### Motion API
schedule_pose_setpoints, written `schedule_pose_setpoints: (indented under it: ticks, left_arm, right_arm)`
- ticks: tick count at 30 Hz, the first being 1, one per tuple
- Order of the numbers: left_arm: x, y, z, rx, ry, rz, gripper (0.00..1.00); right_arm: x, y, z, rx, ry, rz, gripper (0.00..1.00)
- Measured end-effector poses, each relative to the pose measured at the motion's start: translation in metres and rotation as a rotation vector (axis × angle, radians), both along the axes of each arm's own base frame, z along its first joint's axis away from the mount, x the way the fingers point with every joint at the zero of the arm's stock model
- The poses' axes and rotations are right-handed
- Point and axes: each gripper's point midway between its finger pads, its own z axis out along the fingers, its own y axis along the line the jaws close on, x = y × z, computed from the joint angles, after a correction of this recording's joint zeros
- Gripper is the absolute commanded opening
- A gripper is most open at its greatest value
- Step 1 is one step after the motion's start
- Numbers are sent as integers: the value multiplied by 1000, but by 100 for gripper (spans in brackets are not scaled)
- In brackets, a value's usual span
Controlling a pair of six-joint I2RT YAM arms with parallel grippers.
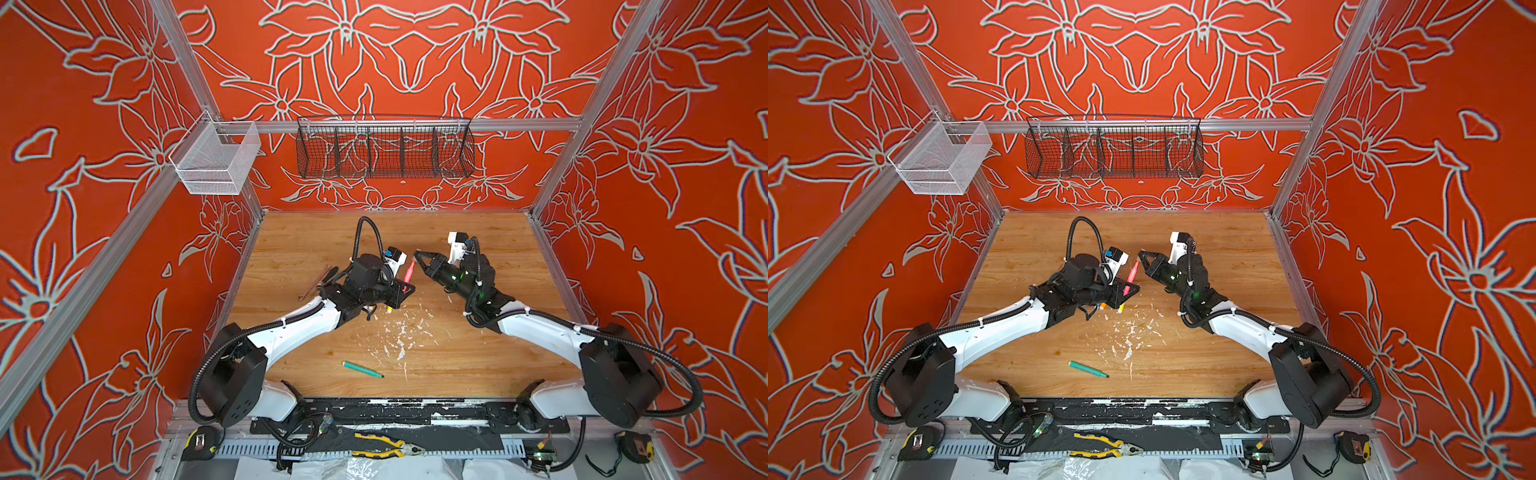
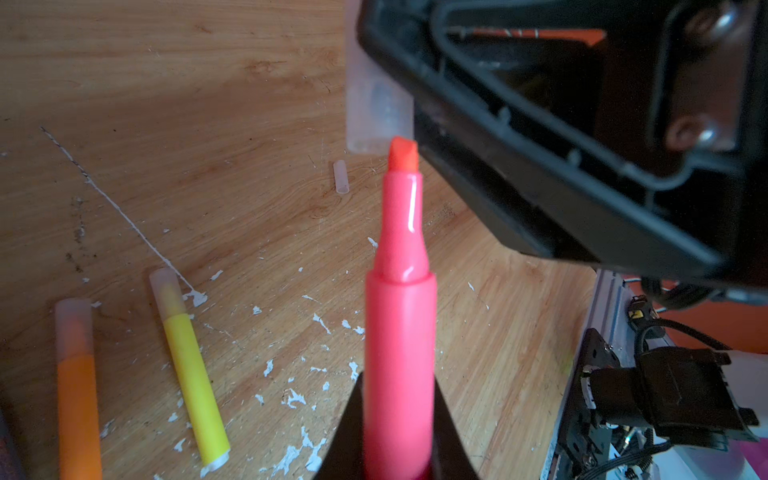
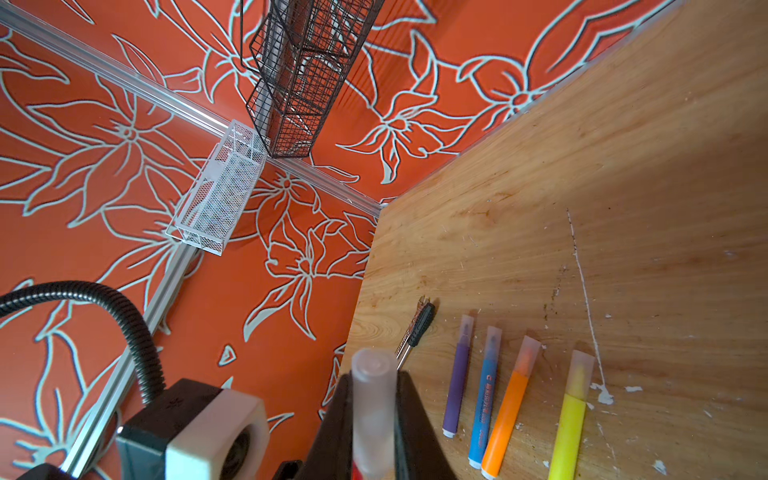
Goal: Insert the pens into the pen caps
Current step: 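Align the cap over the pink marker tip held upright by the left gripper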
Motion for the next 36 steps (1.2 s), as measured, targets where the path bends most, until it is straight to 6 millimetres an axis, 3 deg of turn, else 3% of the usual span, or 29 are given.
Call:
schedule_pose_setpoints:
  ticks: [14, 36]
  left_arm:
    - [1, 1, -1, 5, -2, 6, 0]
    - [-2, 1, -6, 20, 16, 5, 0]
  right_arm:
    - [-4, -1, 12, 17, -23, 5, 3]
    - [-12, 5, 2, 31, 0, 19, 3]
